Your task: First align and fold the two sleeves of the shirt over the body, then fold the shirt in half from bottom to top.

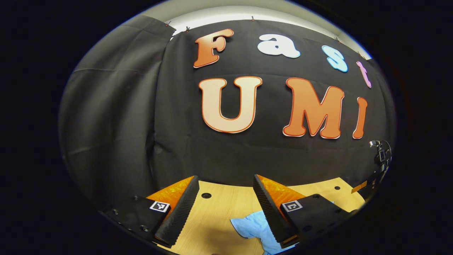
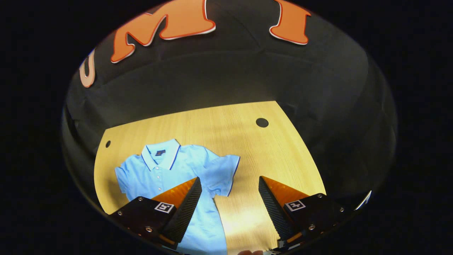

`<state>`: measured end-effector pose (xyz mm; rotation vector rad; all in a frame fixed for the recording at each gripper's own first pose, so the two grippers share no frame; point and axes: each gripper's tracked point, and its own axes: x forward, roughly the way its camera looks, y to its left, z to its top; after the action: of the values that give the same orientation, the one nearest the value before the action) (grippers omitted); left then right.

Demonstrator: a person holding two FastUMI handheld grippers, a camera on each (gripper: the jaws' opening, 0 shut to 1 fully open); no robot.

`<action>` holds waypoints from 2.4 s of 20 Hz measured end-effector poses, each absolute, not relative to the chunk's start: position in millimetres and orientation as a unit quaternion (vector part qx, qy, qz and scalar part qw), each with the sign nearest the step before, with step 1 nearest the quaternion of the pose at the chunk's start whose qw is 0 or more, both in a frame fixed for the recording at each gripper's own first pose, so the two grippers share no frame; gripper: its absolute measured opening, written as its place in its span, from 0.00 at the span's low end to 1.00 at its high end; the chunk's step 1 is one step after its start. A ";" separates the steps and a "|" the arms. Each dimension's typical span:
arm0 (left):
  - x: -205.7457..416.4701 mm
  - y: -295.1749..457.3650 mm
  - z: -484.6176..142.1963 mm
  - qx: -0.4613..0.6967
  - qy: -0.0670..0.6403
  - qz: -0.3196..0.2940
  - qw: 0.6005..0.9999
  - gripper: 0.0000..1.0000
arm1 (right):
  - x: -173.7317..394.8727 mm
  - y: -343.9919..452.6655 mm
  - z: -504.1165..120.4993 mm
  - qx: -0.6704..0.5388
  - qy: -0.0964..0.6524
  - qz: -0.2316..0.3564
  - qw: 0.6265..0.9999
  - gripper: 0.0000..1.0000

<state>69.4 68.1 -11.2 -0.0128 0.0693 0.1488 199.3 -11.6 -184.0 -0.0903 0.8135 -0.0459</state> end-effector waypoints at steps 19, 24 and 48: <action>69.5 134.4 -58.3 -0.002 0.094 0.148 0.984 1.00 | 266.0 -43.3 -340.8 -0.029 0.575 -0.094 0.813 0.99; 70.3 135.9 -59.9 0.000 0.100 0.154 0.983 0.99 | 268.0 -44.1 -342.0 -0.014 0.582 -0.097 0.808 0.99; 55.1 161.7 -57.5 -0.030 0.084 0.136 0.987 0.99 | 253.6 17.0 -266.7 -0.068 0.507 -0.076 0.856 0.00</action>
<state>55.1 161.7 -57.5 -0.0610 0.1682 0.2736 253.6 17.0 -266.7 -0.1433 1.0649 -0.1605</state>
